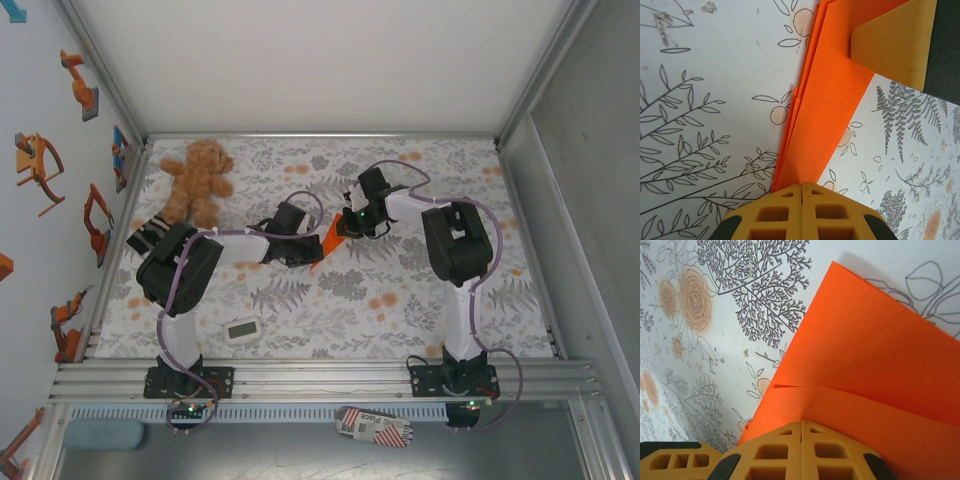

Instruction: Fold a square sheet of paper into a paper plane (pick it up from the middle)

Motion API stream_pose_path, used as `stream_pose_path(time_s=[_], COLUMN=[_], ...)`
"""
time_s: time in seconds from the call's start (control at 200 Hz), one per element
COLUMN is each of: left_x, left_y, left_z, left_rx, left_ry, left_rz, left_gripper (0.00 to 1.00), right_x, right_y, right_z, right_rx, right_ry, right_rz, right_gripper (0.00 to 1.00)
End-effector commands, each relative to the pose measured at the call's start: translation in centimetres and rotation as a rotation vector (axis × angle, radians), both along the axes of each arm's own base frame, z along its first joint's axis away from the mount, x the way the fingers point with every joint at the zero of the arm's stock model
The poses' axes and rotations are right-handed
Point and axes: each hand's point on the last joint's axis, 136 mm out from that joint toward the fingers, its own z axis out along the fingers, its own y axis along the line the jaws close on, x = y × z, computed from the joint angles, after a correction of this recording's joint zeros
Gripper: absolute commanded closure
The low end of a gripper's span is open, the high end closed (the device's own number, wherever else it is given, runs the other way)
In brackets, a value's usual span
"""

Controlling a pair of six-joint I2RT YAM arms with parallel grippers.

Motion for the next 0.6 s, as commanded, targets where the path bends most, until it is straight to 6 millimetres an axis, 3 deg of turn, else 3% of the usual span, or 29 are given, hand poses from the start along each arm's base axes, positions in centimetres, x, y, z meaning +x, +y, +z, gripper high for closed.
stream_pose_path(time_s=[0.0, 0.145, 0.215, 0.596], left_x=[-2.7, -0.2, 0.6, 2.0], left_y=[2.3, -0.4, -1.3, -2.6], left_z=[-1.3, 4.1, 5.1, 0.9], left_rx=[0.1, -0.041, -0.082, -0.041], left_ry=[0.109, -0.029, -0.056, 0.022], left_rz=[-0.023, -0.038, -0.034, -0.01], left_gripper=[1.0, 0.96, 0.95, 0.98], right_x=[-0.4, -2.7, -3.4, -2.0], right_y=[-1.8, -1.3, -1.2, 0.3], right_z=[-2.0, -1.9, -1.7, 1.2], right_rx=[-0.081, -0.087, -0.093, -0.037], right_ry=[0.03, 0.06, 0.07, 0.026], right_rz=[-0.025, -0.015, -0.022, -0.054], right_gripper=[0.98, 0.98, 0.98, 0.98])
